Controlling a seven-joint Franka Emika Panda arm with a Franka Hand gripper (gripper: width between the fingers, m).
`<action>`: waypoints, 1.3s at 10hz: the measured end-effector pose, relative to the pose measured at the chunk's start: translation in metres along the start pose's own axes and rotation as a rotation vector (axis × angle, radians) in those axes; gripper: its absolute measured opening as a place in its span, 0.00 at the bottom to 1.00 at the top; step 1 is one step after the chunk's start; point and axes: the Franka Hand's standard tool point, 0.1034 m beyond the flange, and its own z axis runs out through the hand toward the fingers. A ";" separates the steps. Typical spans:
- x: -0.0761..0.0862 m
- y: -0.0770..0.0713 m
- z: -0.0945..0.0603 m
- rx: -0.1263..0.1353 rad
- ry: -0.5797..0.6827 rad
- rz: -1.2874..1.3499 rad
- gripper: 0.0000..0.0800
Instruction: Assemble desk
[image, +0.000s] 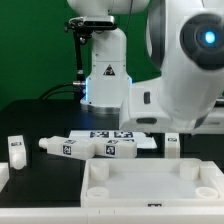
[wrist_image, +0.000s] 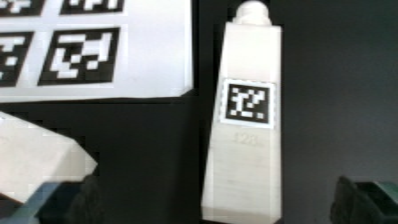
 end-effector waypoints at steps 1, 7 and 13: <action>-0.004 0.002 0.004 -0.006 -0.078 0.005 0.81; -0.002 -0.014 0.026 -0.020 -0.225 0.065 0.81; 0.001 -0.018 0.060 -0.027 -0.207 0.107 0.81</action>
Offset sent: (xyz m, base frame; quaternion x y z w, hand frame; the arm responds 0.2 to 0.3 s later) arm -0.0252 0.0425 -0.0101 0.0156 -0.0962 0.0299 0.9948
